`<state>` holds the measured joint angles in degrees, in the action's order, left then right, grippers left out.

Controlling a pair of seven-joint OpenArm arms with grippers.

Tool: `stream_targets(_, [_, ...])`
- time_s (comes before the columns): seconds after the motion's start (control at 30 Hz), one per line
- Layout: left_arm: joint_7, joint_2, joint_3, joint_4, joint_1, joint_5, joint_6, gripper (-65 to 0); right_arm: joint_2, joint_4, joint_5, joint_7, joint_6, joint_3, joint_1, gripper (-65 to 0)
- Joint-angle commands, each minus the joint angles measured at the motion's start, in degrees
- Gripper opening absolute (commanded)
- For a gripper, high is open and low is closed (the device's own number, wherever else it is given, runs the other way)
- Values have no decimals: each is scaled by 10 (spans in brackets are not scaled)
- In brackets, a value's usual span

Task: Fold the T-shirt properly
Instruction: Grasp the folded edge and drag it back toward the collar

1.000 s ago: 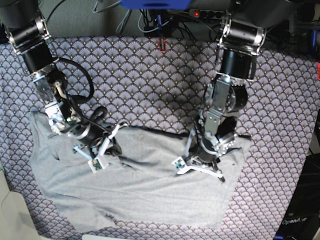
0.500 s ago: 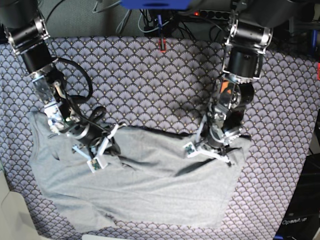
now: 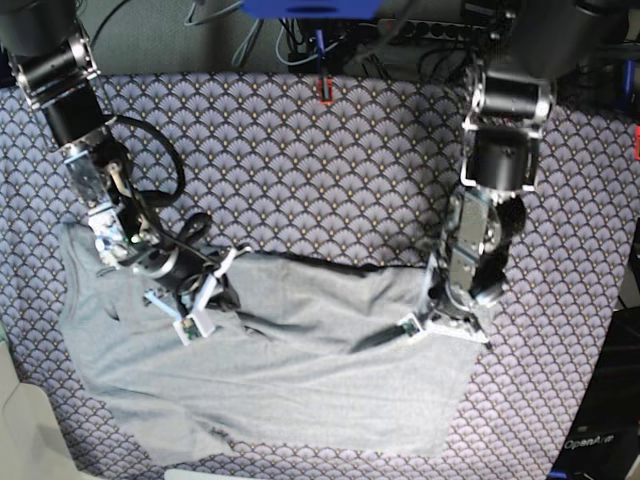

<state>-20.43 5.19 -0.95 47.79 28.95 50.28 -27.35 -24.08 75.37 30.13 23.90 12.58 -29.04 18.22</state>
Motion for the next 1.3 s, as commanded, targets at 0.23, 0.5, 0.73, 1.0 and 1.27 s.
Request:
stream_targets(0.23, [125,0,-41,-70,51,1,218,-650,-21,11,4,2,1,4,-1,-650])
stream_targets(0.5, [117,-15,-82,83,-13,4,186,-650,-25,11,5,-1,1,5,5,-650])
stream_targets(0.73, [58,-17,-82,207,-121,4,96,-650,-64,-42,3,-2,4,96,16,-650])
stream_targets(1.0, [18,-21,-117,309,-208,0,27,-650,-146,-105,5,3,6,184,-9,-650])
stream_targets(1.27, [22,-77,-249,366,-217,0,-89,-414,-154,-88,6,-2,43,286,-146,-469])
